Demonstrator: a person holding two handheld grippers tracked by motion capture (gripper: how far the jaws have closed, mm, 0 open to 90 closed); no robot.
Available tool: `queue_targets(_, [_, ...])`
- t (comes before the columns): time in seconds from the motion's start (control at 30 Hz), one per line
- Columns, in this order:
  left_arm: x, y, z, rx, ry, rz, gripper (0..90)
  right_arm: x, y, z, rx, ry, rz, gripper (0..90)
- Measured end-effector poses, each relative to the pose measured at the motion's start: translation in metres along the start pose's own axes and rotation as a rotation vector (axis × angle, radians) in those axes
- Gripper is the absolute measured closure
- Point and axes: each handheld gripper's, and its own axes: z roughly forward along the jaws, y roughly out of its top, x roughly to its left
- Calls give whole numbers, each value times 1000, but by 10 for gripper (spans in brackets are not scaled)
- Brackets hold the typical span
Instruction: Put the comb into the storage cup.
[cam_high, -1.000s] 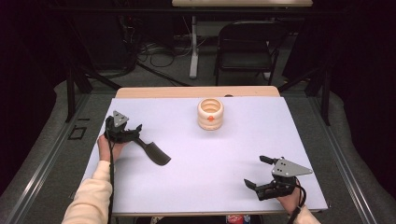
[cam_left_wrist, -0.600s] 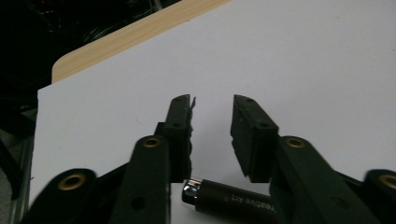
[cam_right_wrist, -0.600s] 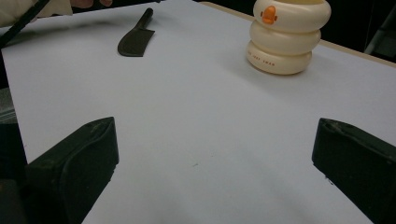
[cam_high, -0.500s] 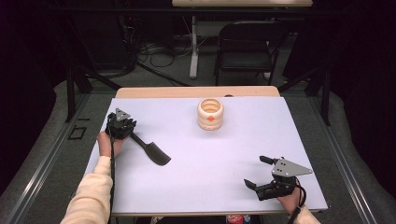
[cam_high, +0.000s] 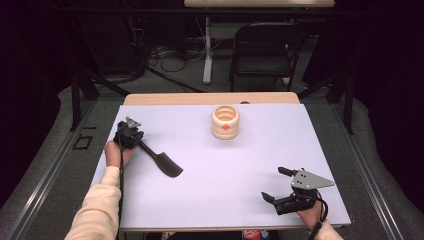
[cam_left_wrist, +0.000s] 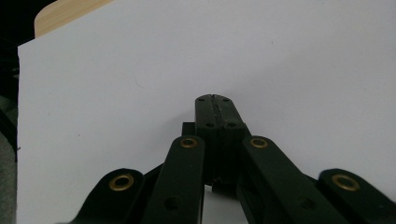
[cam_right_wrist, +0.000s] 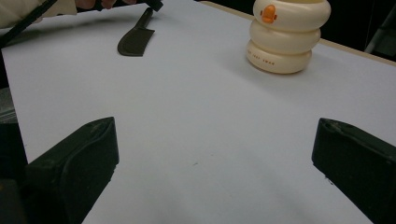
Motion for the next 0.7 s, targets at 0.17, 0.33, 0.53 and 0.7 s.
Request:
queue_targets(0.17, [1,-1,1,15,0,0,898,0,0,0,1,-1,2,1])
queue_targets(0.33, [0,-3,0,42,0,9,898,0,0,-1,2,-3,4,1])
queue_targets(0.53, [-2,-4,-2,60,3,22,898,0,0,-1,1,-4,4,1])
queue_targets(0.7, [-3,-7,-5,70,-3,30,898,0,0,-1,2,-5,5,1])
